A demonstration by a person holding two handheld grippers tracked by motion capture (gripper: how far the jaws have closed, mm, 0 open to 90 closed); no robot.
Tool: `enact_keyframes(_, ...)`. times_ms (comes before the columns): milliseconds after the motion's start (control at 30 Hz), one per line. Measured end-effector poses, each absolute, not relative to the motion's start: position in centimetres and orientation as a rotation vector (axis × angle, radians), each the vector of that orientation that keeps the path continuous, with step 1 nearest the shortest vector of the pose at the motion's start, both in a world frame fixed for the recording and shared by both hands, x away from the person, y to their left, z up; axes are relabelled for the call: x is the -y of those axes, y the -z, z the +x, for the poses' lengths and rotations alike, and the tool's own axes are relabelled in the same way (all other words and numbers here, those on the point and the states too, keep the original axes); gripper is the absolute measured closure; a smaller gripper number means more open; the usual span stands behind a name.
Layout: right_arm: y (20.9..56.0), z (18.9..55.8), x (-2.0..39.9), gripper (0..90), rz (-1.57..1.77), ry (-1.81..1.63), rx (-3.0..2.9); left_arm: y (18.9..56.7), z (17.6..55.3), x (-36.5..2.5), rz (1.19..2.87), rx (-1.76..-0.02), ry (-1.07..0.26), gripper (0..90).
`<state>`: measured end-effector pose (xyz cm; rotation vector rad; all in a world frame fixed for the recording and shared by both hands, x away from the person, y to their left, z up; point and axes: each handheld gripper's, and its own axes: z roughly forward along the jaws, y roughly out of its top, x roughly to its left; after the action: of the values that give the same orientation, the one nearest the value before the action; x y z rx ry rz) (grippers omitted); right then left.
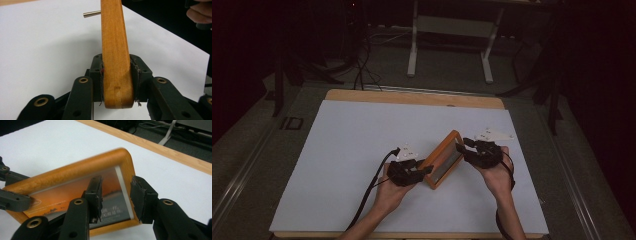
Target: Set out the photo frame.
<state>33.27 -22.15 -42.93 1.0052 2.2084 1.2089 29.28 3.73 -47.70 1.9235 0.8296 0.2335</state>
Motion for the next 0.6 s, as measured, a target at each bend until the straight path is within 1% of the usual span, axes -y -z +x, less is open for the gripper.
enact_keyframes(100,42.3,32.6,22.6,69.3,0.949,-1.187,-2.207,47.5,29.1,-3.1,1.940,-0.797,-0.244,68.8)
enact_keyframes(133,42.0,32.3,22.7,72.9,0.944,-1.183,-2.202,47.4,29.0,-2.8,1.944,-0.789,-0.249,68.9)
enact_keyframes(167,41.6,31.8,23.0,80.7,0.914,-1.173,-2.190,47.4,29.0,-2.6,1.948,-0.781,-0.253,69.0)
enact_keyframes(233,41.6,31.8,23.0,80.7,0.914,-1.173,-2.190,47.3,29.0,-2.4,1.956,-0.774,-0.254,69.1)
enact_keyframes(267,41.5,31.5,23.1,89.1,0.903,-1.156,-2.161,47.1,29.0,-1.8,1.971,-0.763,-0.266,69.1)
enact_keyframes(467,42.2,32.1,23.4,89.9,0.940,-1.170,-2.133,46.8,29.4,-0.7,2.013,-0.743,-0.279,69.1)
enact_keyframes(600,43.0,32.4,23.9,89.9,0.965,-1.157,-2.136,46.7,29.7,-0.4,2.018,-0.745,-0.263,69.1)
